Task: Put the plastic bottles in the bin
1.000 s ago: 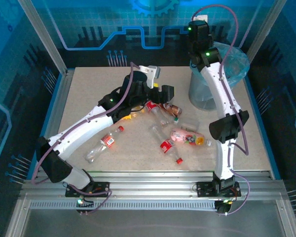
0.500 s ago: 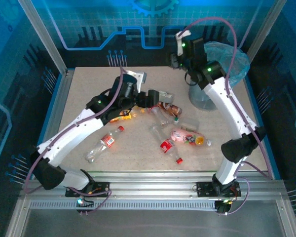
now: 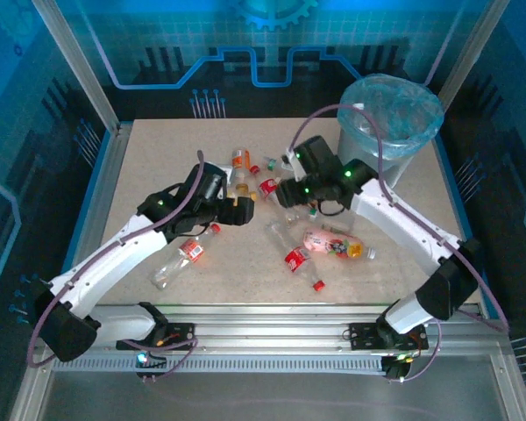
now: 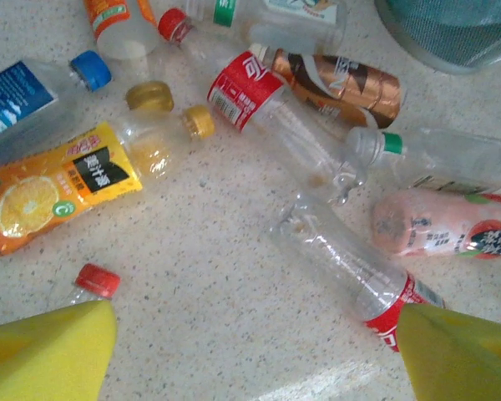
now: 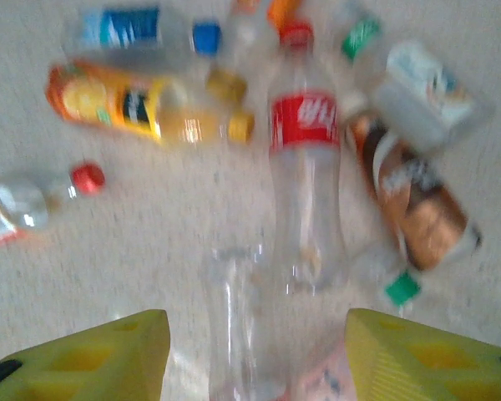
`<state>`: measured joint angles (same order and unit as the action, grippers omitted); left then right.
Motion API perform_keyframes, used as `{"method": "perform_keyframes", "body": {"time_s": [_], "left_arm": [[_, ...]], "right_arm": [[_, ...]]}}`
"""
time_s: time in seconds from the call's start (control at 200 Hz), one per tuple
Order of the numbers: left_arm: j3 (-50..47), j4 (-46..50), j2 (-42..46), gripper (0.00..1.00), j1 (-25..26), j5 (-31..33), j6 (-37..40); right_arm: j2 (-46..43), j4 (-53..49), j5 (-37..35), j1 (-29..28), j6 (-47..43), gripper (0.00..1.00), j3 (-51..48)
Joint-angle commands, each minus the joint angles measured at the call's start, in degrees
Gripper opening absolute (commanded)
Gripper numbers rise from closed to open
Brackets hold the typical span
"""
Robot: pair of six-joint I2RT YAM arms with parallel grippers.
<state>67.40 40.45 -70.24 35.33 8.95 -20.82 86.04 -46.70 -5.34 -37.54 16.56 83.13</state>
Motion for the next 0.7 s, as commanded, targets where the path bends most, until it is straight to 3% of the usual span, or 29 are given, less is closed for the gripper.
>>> {"method": "perform_keyframes", "body": {"time_s": [0.0, 0.21, 0.535, 0.695], "left_arm": [[-1.1, 1.3, 1.9, 0.88, -0.6, 1.0, -0.1], [-3.6, 0.7, 1.7, 0.89, -0.8, -1.5, -2.9], [-15.2, -6.7, 2.0, 0.91, -1.2, -16.2, -7.4], [-16.9, -2.8, 2.8, 0.92, -1.3, -16.3, -5.1]], "right_arm": [[-2.6, -4.3, 0.3, -1.8, 2.6, 0.59, -3.8], [1.5, -8.1, -1.6, -4.6, 0.5, 0.64, -5.3], [11.5, -5.6, -1.8, -8.8, -1.6, 0.66, -4.3], [16.4, -5.5, -5.3, -10.6, -1.1, 0.7, -3.3]]}}
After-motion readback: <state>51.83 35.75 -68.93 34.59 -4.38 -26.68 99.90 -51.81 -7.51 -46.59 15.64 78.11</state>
